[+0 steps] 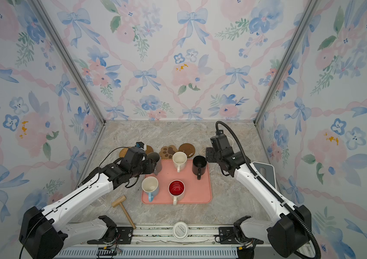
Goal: Place cups on coasters
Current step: Pick up the cup from the tray.
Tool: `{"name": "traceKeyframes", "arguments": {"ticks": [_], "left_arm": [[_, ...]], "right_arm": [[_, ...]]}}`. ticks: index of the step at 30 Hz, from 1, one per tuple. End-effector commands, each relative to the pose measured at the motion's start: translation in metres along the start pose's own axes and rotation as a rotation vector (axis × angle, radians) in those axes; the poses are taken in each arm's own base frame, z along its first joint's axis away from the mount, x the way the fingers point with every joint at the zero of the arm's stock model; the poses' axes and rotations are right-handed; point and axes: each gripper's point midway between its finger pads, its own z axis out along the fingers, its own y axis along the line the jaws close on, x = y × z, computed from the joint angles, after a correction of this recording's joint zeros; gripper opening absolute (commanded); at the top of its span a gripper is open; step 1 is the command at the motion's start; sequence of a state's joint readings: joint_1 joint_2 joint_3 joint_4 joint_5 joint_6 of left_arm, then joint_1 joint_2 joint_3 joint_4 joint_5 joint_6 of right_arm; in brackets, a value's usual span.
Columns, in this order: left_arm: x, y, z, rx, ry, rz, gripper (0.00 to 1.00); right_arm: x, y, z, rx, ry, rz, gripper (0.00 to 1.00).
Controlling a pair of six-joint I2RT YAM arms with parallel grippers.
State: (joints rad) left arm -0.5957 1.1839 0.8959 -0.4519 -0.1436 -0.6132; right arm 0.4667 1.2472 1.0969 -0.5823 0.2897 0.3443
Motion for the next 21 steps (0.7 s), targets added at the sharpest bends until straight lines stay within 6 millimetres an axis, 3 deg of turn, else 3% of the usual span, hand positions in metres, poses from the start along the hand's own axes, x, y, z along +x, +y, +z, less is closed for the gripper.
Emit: {"name": "traceKeyframes", "arguments": {"ticks": [1,21], "left_arm": [[0.009,-0.002,0.008,-0.010,0.060,-0.012,0.54],[0.019,0.001,0.052,-0.125,0.181,-0.003,0.45]], "right_arm": [[0.006,-0.003,-0.003,0.014,-0.004,0.010,0.73],[0.019,-0.016,0.000,0.019,0.017,0.022,0.74]]}}
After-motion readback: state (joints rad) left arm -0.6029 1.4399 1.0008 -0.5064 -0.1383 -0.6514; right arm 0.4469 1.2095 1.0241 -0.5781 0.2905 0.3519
